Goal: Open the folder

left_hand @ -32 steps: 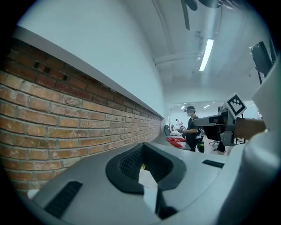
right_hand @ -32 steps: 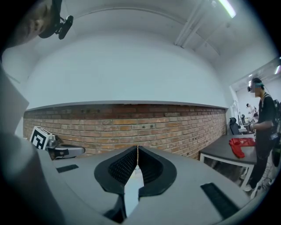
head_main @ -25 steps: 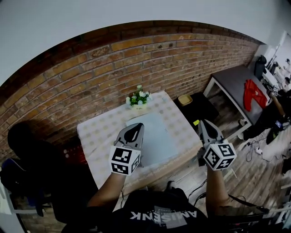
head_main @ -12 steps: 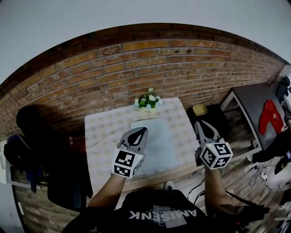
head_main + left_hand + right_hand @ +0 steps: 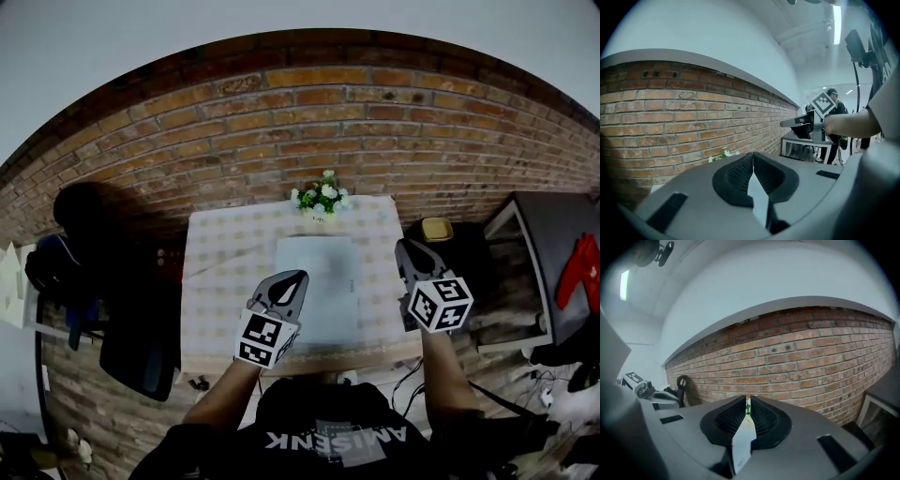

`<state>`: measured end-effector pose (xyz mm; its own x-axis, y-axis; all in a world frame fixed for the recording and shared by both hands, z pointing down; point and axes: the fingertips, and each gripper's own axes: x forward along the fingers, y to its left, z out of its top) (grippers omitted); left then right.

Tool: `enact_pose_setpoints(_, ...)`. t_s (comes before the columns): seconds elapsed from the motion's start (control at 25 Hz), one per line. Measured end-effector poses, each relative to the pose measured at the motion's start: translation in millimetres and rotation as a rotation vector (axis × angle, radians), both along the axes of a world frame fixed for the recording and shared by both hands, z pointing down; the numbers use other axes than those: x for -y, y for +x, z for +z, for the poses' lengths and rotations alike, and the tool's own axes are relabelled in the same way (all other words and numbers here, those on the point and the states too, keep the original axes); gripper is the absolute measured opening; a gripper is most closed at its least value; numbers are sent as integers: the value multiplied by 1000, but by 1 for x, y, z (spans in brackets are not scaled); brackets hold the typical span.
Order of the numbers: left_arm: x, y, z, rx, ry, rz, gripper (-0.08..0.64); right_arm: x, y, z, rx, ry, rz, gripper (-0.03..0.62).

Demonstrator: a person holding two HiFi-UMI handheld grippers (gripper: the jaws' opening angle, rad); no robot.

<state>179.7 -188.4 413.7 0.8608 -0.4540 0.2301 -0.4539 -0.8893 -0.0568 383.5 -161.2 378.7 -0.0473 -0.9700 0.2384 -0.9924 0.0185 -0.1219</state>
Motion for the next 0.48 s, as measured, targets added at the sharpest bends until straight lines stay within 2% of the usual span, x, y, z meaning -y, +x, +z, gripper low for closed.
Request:
enact_pose_setpoints(0.12, -2, 0, 17, 18, -46, -58, 14, 12, 4, 17, -28, -31, -42, 44)
enact_pose_setpoints(0.24, -11, -3, 37, 46, -95, -88, 14, 24, 6, 36, -19, -65, -84, 44)
enact_pose_setpoints(0.4, -22, -7, 62, 99, -109, -109, 14, 40, 12, 65, 18, -114, -118, 46)
enact_pose_setpoints(0.48, -27, -10, 74, 127, -110, -111, 15, 48, 12, 80, 34, -140, -132, 69)
